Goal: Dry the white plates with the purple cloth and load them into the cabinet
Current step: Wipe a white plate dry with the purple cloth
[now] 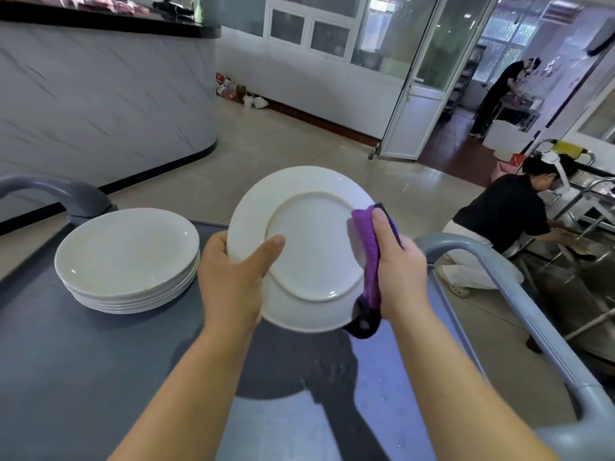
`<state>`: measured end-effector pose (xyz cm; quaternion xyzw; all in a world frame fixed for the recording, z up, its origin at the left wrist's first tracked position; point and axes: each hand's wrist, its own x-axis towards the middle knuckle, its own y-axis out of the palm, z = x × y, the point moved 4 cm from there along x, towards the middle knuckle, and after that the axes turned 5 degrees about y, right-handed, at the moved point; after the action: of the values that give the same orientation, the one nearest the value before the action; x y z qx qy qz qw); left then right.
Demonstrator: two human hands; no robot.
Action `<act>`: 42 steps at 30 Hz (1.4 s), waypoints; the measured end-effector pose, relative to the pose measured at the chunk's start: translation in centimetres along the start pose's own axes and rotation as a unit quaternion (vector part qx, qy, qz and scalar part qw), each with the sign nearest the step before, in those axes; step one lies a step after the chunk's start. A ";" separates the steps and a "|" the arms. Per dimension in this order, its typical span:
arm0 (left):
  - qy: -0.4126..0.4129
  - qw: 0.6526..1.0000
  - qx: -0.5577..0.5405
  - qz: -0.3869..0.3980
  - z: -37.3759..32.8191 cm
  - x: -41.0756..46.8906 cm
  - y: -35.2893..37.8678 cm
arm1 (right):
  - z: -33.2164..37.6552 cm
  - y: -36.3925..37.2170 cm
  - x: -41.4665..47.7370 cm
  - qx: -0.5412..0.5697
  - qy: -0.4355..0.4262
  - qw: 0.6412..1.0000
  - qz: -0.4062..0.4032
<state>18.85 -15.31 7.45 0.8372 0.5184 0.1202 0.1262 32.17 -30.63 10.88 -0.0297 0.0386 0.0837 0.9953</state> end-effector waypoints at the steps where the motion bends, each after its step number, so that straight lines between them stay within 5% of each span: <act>1: -0.001 1.000 -0.019 -0.019 0.3 -0.4 0.3 | -1.2 0.4 -0.9 0.043 0.027 0.998 -0.035; 5: -0.014 0.998 -0.053 -0.035 1.3 -1.4 1.1 | -4.0 1.6 -2.8 0.114 0.070 0.990 -0.041; 10: -0.031 0.994 -0.057 0.093 0.4 0.1 0.7 | 1.1 -0.7 0.7 -0.028 -0.026 0.998 0.050; 13: -0.025 0.994 -0.041 0.095 -0.6 0.4 0.9 | 3.7 -1.6 1.3 -0.105 -0.060 0.986 0.119; 20: 0.005 0.997 -0.072 -0.039 0.6 -1.7 3.0 | -1.3 -1.0 -1.1 0.074 0.038 0.995 -0.056; 23: -0.013 0.993 -0.112 -0.040 1.4 -2.6 4.0 | -2.4 -0.5 -1.5 0.079 0.038 0.995 -0.042; 28: -0.059 0.988 -0.106 0.099 0.6 -1.0 3.8 | 3.3 -3.3 1.9 -0.030 -0.050 0.997 0.045; 31: -0.051 0.993 -0.076 0.080 0.2 -0.3 3.3 | 4.8 -3.8 2.6 -0.076 -0.091 0.988 0.099; 36: 0.006 0.998 -0.059 -0.028 0.5 -2.2 3.8 | -0.3 -2.6 0.3 0.052 -0.010 0.997 -0.048; 38: 0.007 0.998 -0.052 -0.046 1.0 -3.1 4.1 | -3.0 -1.7 -1.3 0.097 0.029 0.994 -0.048; 42: -0.050 0.996 -0.069 0.033 1.4 -2.6 3.4 | -1.5 -2.5 -0.2 0.058 0.006 0.998 -0.021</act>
<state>21.03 -19.19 7.14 0.8478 0.4744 0.1182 0.2054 32.32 -33.21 9.52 0.0264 0.0491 0.0600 0.9966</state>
